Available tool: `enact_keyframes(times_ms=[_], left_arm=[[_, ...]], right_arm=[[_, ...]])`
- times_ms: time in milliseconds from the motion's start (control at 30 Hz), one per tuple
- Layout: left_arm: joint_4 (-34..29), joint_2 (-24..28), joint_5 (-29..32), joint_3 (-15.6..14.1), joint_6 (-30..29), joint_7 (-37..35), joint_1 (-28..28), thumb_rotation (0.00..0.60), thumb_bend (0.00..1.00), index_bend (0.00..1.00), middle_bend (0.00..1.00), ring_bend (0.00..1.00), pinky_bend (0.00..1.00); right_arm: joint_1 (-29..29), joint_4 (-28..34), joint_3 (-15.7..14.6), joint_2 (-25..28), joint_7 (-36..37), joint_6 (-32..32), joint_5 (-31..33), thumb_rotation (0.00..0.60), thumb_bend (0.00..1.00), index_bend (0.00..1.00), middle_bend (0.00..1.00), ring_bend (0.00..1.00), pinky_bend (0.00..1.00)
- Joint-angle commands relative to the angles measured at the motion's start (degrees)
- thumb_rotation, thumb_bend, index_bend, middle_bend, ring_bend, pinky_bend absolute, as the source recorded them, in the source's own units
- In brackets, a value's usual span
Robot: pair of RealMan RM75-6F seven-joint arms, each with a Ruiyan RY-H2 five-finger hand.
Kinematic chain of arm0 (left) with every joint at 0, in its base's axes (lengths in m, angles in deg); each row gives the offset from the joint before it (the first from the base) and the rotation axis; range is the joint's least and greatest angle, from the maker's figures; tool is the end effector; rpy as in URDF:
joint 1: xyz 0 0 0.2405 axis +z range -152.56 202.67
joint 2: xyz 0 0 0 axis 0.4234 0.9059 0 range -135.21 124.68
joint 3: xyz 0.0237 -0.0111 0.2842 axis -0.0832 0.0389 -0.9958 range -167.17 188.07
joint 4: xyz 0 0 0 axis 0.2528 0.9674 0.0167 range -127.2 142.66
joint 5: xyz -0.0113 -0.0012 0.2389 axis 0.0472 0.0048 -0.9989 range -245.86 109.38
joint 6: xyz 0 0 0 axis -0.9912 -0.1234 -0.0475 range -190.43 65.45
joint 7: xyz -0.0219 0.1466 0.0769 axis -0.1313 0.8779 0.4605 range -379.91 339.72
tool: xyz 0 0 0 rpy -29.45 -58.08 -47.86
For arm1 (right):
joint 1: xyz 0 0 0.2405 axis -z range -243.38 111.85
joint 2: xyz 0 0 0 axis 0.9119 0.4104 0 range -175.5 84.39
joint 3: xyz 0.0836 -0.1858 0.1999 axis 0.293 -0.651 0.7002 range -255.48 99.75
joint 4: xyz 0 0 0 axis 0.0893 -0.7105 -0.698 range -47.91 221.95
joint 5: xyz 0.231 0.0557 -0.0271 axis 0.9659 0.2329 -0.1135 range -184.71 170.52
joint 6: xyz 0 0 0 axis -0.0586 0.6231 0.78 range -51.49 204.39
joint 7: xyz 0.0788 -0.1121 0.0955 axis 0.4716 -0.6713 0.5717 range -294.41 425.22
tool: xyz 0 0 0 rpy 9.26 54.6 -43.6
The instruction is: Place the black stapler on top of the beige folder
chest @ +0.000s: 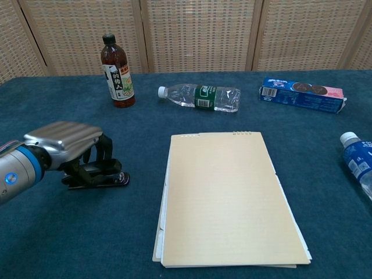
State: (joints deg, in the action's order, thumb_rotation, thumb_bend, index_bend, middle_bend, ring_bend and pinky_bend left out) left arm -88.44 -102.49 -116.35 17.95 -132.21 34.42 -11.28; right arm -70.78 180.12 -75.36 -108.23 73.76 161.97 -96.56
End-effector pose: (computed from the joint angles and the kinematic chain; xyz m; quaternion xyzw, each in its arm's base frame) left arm -0.1643 0.3139 -0.0909 -0.7508 -0.3611 -0.2431 0.4968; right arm -0.3382 -0.2077 0.1488 0.5864 -0.4129 0.4385 0.5417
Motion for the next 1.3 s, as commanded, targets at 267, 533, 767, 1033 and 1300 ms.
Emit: enact_keyframes(times_ms=[267, 533, 767, 1033, 1300], left_arm=[[1.9, -1.1, -8.6, -1.0, -1.3, -5.8, -0.2, 0.600, 0.56, 0.81, 0.57, 0.55, 0.57], [-0.4, -0.2, -10.5, 0.9, 0.6, -4.7, -3.2, 0.600, 0.56, 0.81, 0.57, 0.55, 0.57], [-0.9, -2.6, -9.7, 4.1, 3.3, -3.5, -7.5, 0.600, 0.56, 0.81, 0.57, 0.55, 0.57], [2.1, -8.5, -6.9, 5.4, 4.4, 0.7, -12.3, 0.600, 0.56, 0.80, 0.57, 0.55, 0.56], [5.5, -13.2, -5.4, 5.4, 5.2, 2.4, -15.3, 0.600, 0.55, 0.78, 0.54, 0.55, 0.54]], right_arm=[[0.0, 0.0, 0.1, 0.1, 0.3, 0.0, 0.1, 0.600, 0.10, 0.04, 0.00, 0.00, 0.00], [0.1, 0.1, 0.1, 0.3, 0.7, 0.0, 0.1, 0.600, 0.10, 0.04, 0.00, 0.00, 0.00], [0.1, 0.0, 0.2, 0.6, 1.9, -0.2, 0.5, 0.600, 0.10, 0.04, 0.00, 0.00, 0.00], [0.1, -0.4, 0.5, 1.1, 4.1, -0.3, 1.0, 0.600, 0.10, 0.04, 0.00, 0.00, 0.00], [0.2, -0.7, 0.8, 1.7, 6.0, -0.2, 1.3, 0.600, 0.10, 0.04, 0.00, 0.00, 0.00]])
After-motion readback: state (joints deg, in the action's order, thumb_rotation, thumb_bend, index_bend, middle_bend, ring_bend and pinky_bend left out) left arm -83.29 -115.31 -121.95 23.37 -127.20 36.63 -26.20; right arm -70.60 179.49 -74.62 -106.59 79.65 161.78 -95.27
